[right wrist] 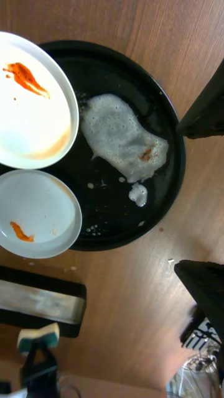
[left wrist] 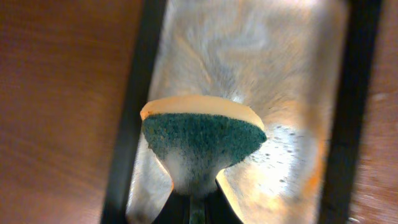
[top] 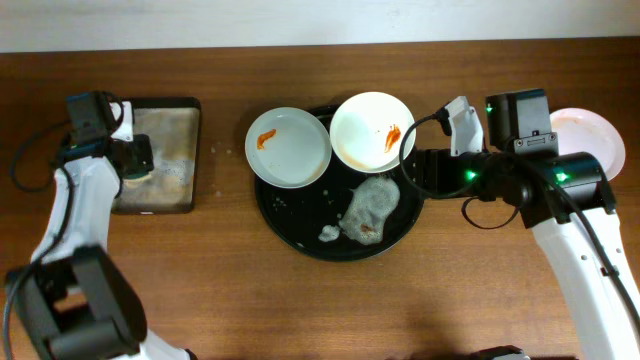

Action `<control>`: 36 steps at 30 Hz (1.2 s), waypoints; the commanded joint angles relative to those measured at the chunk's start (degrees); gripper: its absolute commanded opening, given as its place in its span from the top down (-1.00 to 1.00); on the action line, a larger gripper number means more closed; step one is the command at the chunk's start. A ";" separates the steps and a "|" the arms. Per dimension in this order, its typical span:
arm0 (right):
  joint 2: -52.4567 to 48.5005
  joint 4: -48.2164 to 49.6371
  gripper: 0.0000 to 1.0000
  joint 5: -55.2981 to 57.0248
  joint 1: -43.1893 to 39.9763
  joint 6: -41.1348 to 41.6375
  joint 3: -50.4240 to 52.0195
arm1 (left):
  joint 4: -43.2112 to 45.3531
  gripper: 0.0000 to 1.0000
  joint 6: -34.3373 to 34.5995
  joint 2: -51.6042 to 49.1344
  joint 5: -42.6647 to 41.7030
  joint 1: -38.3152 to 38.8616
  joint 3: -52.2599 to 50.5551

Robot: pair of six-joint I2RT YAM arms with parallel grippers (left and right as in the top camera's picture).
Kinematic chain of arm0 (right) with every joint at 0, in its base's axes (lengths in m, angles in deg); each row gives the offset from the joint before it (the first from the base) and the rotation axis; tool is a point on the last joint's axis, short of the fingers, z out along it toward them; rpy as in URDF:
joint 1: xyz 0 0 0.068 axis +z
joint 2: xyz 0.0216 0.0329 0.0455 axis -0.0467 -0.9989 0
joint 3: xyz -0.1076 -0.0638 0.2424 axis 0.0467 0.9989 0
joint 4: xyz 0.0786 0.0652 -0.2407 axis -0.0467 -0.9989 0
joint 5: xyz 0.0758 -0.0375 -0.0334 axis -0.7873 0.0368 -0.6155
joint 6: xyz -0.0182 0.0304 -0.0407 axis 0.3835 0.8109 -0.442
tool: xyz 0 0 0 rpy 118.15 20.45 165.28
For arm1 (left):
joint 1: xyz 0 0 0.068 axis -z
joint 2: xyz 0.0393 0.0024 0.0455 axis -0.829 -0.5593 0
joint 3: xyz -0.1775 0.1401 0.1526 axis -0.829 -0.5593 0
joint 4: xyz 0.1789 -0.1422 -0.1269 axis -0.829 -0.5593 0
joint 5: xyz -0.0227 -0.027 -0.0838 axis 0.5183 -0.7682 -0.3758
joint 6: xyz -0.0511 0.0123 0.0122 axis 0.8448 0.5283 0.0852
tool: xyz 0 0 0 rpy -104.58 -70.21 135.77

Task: Clean dirty plates on tray and stack at the side
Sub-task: 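Dip the sponge in the black tray with the left gripper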

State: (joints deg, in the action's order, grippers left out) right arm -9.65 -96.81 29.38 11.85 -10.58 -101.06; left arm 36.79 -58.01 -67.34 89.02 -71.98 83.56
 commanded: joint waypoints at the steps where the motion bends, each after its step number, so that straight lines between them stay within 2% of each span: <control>1: 0.07 -0.55 -0.28 1.75 0.31 -0.83 -0.28 | 2.69 0.93 -2.75 -5.46 -2.08 0.00 -0.04; 6: 0.07 -1.25 -0.27 1.75 0.31 -0.83 -0.28 | 4.94 0.88 -2.78 -11.34 -4.72 0.07 -0.04; 12: 0.07 -1.25 -0.27 1.75 0.31 -0.83 -0.28 | 5.40 1.00 -2.75 -16.22 -4.72 0.04 -0.04; 21: 0.11 -1.25 -0.26 1.77 0.31 -0.85 -0.28 | 0.09 1.00 -1.88 -10.51 -4.55 0.07 5.05; 30: 0.11 -1.31 -0.26 3.23 0.31 -0.90 -0.28 | -0.26 1.00 -1.84 -16.83 -4.70 0.07 4.66; 36: 0.11 -1.46 -0.26 3.23 0.31 -1.11 -0.28 | -5.99 1.00 -0.55 -10.82 -5.62 0.07 8.68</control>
State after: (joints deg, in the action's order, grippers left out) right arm -9.65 -98.13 31.70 11.85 -10.78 -101.06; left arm 33.25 -59.45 -81.89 84.78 -71.87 89.63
